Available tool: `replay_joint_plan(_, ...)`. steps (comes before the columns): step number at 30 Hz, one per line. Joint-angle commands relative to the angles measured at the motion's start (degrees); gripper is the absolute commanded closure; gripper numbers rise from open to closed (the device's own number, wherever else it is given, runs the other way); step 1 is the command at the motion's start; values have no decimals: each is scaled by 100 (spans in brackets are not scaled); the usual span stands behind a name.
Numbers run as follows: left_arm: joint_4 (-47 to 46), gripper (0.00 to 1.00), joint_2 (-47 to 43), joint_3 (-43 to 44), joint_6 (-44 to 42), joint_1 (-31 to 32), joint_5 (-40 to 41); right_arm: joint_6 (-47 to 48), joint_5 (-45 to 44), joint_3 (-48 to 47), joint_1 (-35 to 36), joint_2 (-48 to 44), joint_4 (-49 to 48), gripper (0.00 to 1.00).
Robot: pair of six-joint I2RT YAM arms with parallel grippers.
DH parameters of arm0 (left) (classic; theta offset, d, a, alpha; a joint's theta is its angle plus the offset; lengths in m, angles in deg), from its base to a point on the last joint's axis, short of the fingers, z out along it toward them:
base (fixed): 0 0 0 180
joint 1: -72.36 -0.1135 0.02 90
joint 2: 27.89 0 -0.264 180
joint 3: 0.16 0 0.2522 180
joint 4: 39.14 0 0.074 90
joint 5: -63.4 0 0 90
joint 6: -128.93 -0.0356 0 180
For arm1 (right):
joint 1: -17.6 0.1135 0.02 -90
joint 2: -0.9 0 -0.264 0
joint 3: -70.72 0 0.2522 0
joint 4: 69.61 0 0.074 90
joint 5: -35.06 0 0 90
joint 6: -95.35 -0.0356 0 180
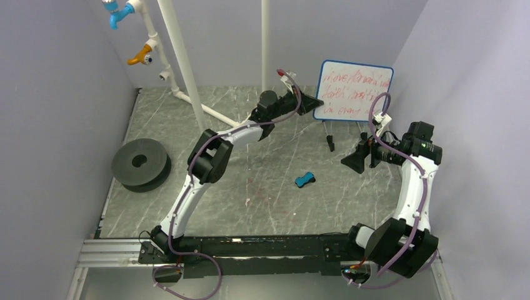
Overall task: Erase the whiteboard
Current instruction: Pick up the whiteboard from the whiteboard stand.
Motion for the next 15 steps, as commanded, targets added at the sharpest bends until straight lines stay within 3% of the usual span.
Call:
replay_joint_plan(1,-808,100,-810,212,25,-57,153,345,239,-378,-31,-217,596,5)
replay_joint_plan(15,-1687,100,-3479,-2961,-596,-165,591,1098,137,-710,30,-570,1779,5)
